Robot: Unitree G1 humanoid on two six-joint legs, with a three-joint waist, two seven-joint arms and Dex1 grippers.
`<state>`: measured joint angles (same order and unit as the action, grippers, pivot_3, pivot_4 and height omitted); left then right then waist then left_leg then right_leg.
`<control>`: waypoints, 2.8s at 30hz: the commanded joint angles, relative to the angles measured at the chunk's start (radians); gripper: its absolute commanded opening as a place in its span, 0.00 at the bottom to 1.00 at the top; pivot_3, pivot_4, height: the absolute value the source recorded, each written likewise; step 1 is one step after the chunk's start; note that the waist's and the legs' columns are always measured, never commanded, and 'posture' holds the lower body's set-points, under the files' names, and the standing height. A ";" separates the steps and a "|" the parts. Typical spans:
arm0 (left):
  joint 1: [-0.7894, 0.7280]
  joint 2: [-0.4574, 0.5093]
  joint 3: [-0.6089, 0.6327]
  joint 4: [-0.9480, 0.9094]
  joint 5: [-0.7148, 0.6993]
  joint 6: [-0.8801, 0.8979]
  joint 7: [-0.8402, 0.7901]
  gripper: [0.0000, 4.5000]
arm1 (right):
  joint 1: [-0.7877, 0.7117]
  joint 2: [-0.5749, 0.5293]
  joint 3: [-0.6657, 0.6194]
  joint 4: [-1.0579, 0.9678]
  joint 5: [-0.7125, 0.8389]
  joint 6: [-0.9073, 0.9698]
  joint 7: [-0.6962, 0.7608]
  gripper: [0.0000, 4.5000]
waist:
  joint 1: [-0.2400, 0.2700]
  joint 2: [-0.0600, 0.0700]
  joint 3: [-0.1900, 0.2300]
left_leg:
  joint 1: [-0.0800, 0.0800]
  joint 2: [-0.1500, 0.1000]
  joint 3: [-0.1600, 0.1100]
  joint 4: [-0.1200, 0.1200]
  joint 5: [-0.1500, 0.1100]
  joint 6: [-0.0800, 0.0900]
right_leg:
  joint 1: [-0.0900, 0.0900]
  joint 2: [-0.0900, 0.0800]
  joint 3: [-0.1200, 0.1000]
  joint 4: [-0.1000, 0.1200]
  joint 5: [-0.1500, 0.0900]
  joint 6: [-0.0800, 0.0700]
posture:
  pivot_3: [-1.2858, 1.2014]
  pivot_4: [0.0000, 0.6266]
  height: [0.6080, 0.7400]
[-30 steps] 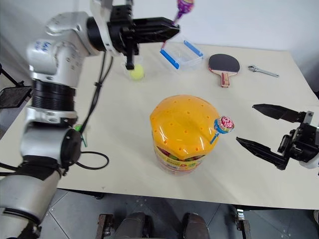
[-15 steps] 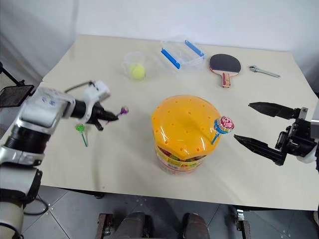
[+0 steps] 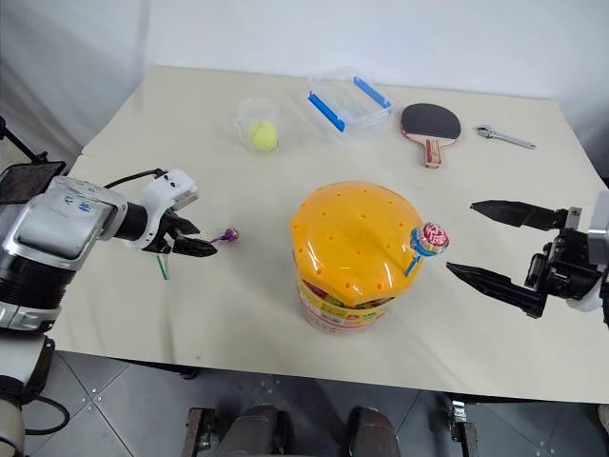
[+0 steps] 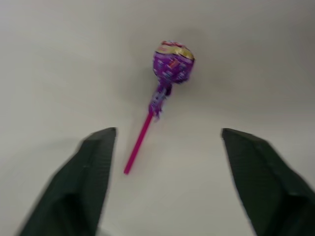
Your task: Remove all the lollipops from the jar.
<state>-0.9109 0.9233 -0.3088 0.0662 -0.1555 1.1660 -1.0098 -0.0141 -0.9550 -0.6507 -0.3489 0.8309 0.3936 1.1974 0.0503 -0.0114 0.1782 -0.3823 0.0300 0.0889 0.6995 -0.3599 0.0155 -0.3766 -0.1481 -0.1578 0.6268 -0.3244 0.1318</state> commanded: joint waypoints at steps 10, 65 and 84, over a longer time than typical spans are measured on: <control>0.019 0.029 0.309 -0.047 -0.228 -0.372 -0.226 0.99 | 0.212 0.001 -0.233 -0.176 0.065 0.116 -0.026 1.00 | 0.001 0.000 0.000 | 0.000 0.000 0.000 0.000 0.000 0.000 | 0.000 0.000 0.000 0.000 0.000 0.000 | 0.52 0.24 1.00; 0.182 -0.092 0.547 0.011 -0.600 -0.747 -0.508 1.00 | -0.030 -0.190 0.067 0.225 -0.155 0.279 -0.409 0.02 | -0.027 0.001 0.000 | 0.002 0.000 0.001 -0.001 0.000 0.000 | 0.000 0.000 0.001 0.001 0.000 0.000 | 0.52 0.24 1.00; 0.256 -0.063 0.583 -0.058 -0.618 -0.717 -0.468 1.00 | -0.234 -0.193 0.374 0.536 -0.400 0.334 -0.352 0.45 | -0.026 0.003 0.000 | 0.001 0.000 0.001 -0.001 0.000 0.000 | 0.000 -0.001 0.001 0.000 0.000 0.000 | 0.52 0.24 1.00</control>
<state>-0.6559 0.8427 0.2379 0.0428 -0.7460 0.4466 -1.4847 -0.2546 -1.1350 -0.2348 0.2055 0.4401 0.7354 0.8390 0.0247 -0.0088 0.1785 -0.3811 0.0304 0.0902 0.6986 -0.3601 0.0154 -0.3769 -0.1489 -0.1573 0.6270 -0.3244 0.1318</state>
